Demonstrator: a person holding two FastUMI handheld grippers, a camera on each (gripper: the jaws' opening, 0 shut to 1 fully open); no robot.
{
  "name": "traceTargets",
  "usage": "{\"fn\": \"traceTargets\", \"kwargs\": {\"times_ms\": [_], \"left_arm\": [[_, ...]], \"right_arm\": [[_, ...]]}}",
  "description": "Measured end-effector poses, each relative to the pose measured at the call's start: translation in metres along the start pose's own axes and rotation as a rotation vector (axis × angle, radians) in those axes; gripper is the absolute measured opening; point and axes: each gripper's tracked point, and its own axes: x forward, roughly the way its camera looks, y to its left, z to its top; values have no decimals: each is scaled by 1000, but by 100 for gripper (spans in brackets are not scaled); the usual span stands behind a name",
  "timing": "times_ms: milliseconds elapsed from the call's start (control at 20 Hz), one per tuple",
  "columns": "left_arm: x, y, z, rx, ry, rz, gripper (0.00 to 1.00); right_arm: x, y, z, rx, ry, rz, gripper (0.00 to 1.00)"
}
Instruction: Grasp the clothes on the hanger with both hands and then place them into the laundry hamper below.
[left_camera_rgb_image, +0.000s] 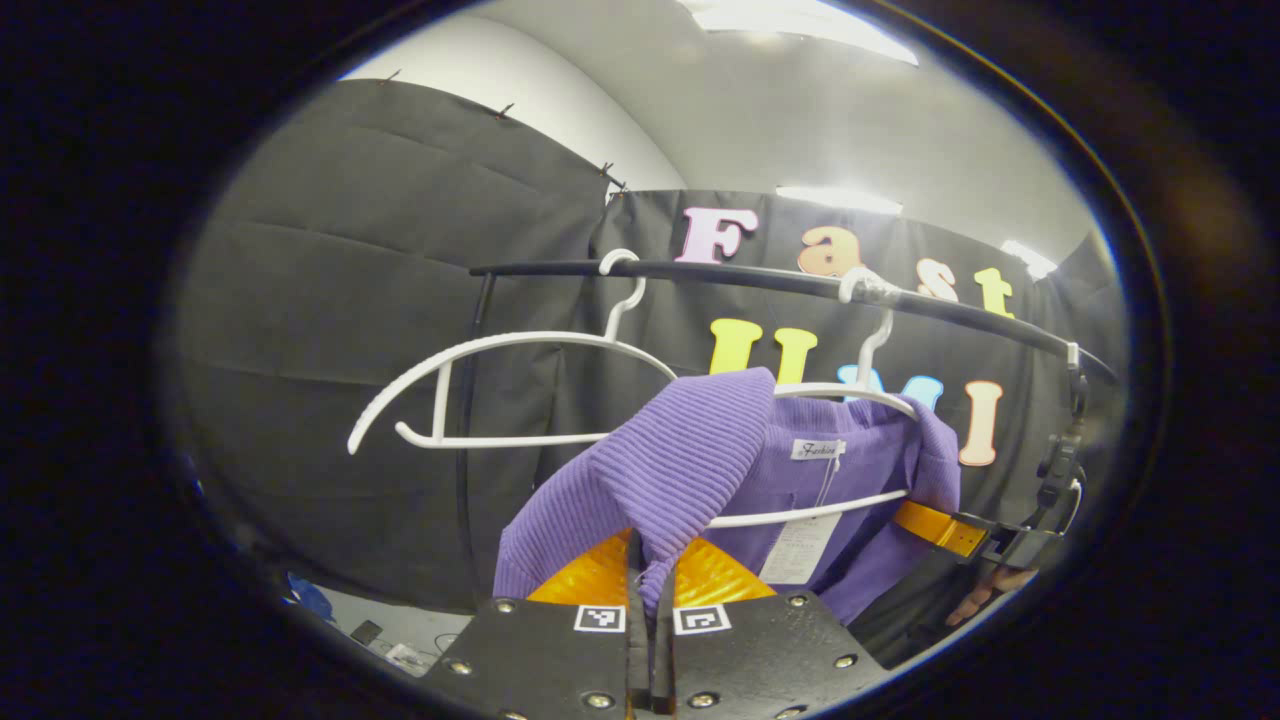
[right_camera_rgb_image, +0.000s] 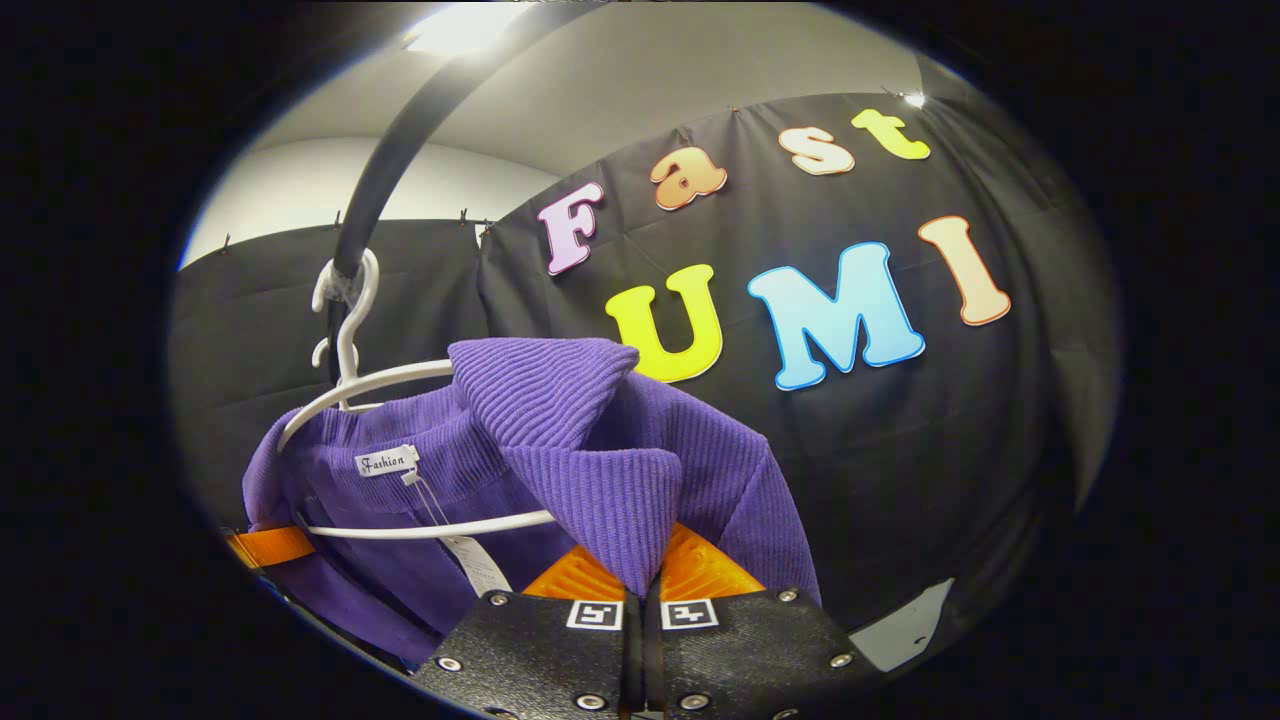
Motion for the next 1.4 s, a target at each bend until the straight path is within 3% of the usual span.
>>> {"fn": "traceTargets", "kwargs": {"times_ms": [100, 150, 200, 350, 950, 1050, 1100, 1150, 1400], "left_arm": [[-12, -4, 11, 21, -20, -12, 9], [-17, -5, 15, 26, -24, -21, 2], [-21, -3, 23, 9, -37, -33, 2], [-35, 11, 48, -121, -75, -66, 2], [-30, 66, 116, -111, -135, -218, 2], [-25, 77, 125, -131, -142, -232, 7], [-24, 84, 129, -145, -145, -237, 2], [-20, 90, 132, -154, -150, -240, 6], [-11, 119, 134, -170, -149, -276, 2]], "right_arm": [[-6, 0, 2, 12, -14, -5, 0], [-8, 0, 3, 23, -15, -12, 0], [-11, 1, 2, 27, -14, -17, 0], [-23, 2, 4, -3, -13, -46, 0], [-56, 35, 17, -62, -72, -207, 0], [-59, 41, 22, -72, -83, -225, 0], [-61, 44, 23, -77, -90, -234, 0], [-64, 47, 26, -83, -98, -242, 0], [-70, 61, 35, -104, -127, -290, 0]]}}
